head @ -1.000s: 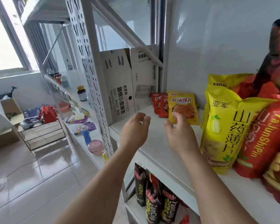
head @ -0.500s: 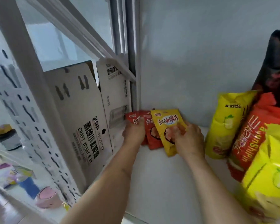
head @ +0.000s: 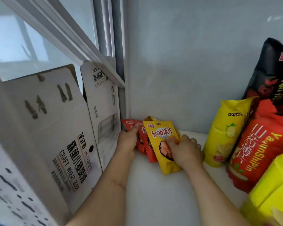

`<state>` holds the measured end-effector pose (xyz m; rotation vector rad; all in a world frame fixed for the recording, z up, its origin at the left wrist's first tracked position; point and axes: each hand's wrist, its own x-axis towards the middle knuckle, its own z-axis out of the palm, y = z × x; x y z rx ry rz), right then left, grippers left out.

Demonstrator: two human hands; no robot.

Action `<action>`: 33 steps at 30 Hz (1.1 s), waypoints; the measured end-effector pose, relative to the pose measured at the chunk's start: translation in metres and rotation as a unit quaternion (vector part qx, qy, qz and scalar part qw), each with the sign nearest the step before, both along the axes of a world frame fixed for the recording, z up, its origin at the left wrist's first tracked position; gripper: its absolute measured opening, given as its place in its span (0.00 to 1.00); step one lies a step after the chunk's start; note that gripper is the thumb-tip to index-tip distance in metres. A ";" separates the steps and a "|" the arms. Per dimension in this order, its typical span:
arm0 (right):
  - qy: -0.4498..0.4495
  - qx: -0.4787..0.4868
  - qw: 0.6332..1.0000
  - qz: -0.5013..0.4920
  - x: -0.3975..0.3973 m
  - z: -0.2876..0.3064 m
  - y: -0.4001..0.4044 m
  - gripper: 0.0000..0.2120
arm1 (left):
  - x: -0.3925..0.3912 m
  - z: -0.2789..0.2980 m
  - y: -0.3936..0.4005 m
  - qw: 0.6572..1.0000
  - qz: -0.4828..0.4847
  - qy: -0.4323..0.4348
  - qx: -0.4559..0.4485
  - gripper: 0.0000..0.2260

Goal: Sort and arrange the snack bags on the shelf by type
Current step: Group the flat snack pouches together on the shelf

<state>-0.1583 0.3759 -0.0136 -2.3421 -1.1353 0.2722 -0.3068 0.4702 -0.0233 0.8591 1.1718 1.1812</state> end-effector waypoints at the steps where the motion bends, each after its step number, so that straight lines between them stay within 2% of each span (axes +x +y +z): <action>1: 0.001 -0.007 1.000 -0.002 0.000 0.000 0.001 0.38 | 0.001 0.001 -0.003 1.000 -0.027 -0.005 0.002 0.11; 4: 0.015 -0.008 1.000 -0.007 -0.001 -0.002 0.004 0.39 | 0.004 0.001 -0.005 0.997 -0.069 -0.009 0.020 0.03; 8: 0.051 0.026 0.998 -0.015 0.001 -0.002 0.005 0.37 | 0.003 0.000 -0.006 0.998 -0.050 -0.009 0.023 0.06; 13: 0.109 0.092 0.990 -0.019 0.000 0.003 0.001 0.28 | -0.004 0.002 -0.008 0.999 -0.007 -0.025 0.026 0.09; 16: 0.189 0.155 0.969 -0.014 0.000 0.002 0.000 0.20 | -0.009 0.003 -0.009 0.999 0.005 -0.040 0.018 0.09; 19: 0.252 0.178 0.951 0.001 0.002 0.002 -0.002 0.19 | -0.013 0.003 -0.011 0.999 0.009 -0.036 0.014 0.08; 22: 0.321 0.178 0.930 0.014 0.004 0.003 -0.003 0.18 | -0.016 0.003 -0.011 1.000 0.010 -0.027 0.011 0.08; 27: 0.395 0.144 0.907 0.021 0.012 0.002 -0.003 0.03 | -0.021 0.004 -0.009 1.000 0.007 -0.014 0.003 0.06; 30: 0.430 0.150 0.890 0.017 0.015 0.002 -0.004 0.04 | -0.022 0.004 -0.008 1.000 0.005 -0.011 -0.001 0.05; 33: 0.426 0.149 0.892 0.016 0.015 0.004 -0.007 0.08 | -0.024 0.004 -0.006 1.000 0.004 -0.011 -0.006 0.07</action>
